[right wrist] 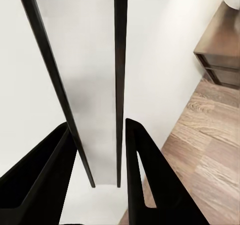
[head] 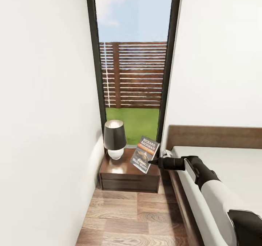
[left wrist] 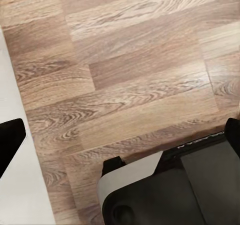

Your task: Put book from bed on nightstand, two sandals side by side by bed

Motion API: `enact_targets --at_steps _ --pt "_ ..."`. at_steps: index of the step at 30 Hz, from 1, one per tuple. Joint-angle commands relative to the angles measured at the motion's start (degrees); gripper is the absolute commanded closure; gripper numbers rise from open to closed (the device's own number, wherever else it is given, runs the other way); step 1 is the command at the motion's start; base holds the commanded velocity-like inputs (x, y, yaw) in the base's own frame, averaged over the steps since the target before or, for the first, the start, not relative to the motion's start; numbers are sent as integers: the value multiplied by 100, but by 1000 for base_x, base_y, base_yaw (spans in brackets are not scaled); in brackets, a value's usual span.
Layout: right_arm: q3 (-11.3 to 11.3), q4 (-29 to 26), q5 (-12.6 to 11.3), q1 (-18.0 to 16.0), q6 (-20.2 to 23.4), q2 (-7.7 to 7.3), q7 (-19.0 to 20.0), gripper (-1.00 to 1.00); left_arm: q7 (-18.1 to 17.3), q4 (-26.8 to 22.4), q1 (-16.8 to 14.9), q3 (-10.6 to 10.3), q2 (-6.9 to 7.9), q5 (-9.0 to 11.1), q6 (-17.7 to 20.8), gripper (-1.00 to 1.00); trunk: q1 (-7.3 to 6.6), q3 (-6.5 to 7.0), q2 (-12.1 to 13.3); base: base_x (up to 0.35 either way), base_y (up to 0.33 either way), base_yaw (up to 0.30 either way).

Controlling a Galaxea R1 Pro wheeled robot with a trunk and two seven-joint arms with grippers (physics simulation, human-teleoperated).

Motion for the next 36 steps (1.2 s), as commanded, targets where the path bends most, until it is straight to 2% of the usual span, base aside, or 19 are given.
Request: enact_targets --at_steps 1,10,25,36 --pt "-11 0 -31 -3 35 25 -30 100 2 3 -2 -27 2 -14 -17 -100 5 -3 -5 312 71 0" --pt "-13 0 -38 0 -4 106 -100 100 2 10 -4 -29 1 -17 -10 -100 5 -3 -5 333 76 0" --pt "-29 -33 -43 11 -14 113 83 100 3 10 -2 -31 4 -17 -9 -100 5 -3 -5 260 17 -2" --pt "-31 -35 -41 18 -14 114 319 100 3 15 -2 -31 2 -23 -3 -100 5 -3 -5 160 1 -154"
